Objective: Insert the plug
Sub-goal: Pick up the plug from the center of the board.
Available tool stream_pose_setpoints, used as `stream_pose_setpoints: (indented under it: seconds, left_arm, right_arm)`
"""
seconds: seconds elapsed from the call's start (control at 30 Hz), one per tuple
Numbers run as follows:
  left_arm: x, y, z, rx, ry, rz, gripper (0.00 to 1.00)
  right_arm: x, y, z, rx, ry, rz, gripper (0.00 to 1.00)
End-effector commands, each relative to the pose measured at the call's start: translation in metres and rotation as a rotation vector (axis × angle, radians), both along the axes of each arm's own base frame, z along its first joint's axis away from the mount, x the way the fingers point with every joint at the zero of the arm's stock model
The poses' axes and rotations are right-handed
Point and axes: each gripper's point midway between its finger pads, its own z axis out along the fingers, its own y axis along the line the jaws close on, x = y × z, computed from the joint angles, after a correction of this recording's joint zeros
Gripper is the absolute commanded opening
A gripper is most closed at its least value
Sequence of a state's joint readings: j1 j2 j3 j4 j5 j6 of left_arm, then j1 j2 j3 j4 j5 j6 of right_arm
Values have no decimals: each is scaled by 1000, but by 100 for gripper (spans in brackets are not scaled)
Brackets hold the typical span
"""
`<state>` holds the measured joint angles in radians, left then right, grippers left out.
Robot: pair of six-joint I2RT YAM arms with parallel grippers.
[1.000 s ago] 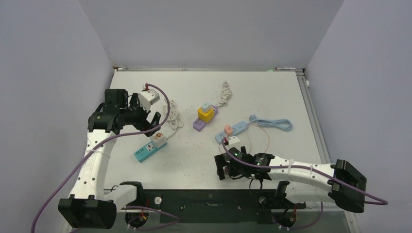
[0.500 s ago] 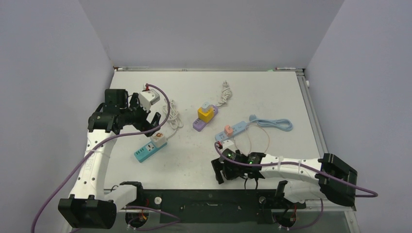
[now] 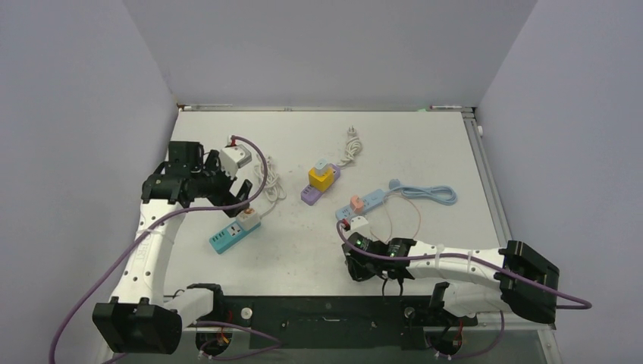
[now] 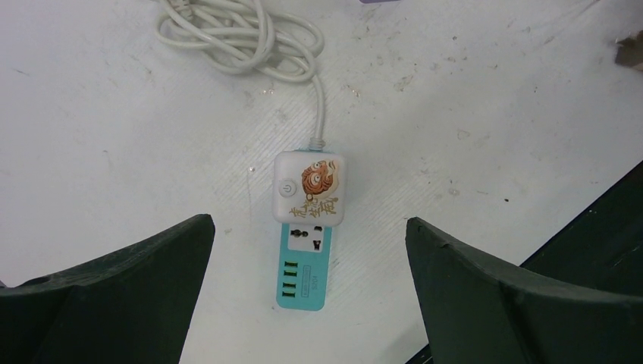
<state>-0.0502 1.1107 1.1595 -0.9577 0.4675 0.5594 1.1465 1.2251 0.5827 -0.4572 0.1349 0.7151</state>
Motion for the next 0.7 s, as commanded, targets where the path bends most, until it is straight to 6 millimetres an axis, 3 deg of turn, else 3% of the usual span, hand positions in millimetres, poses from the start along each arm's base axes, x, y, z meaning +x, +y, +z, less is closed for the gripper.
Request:
stream_pose_setpoints:
  seconds: [0.0,0.07,0.23,0.33,0.4,0.43,0.53,0.67]
  left_arm:
    - [-3,7,-16,42,55,-10,97]
    - [-3,6,-18,40,72,-7,99]
    - [-13,-13,-2,-53,77,-94,91]
    - [-21,-22,9,-81,24,-176,96]
    - [-27,-24,12,-70,-20,-237,100]
    - [-29,-24,13,-64,-37,-254,97]
    - [-31,-24,16,-57,-53,-259,96]
    - [-32,-30,18,-109,-4,-239,97]
  right_arm:
    - [16,21,21,68,-79,3,18]
    - [20,32,35,102,-99,28,6]
    - [29,79,93,256,-136,161,5]
    - [37,108,136,399,-134,250,5]
    - [42,120,156,482,-126,304,5]
    - [46,125,163,506,-136,323,5]
    - [51,135,163,503,-161,386,5]
    - [46,146,144,486,-127,461,5]
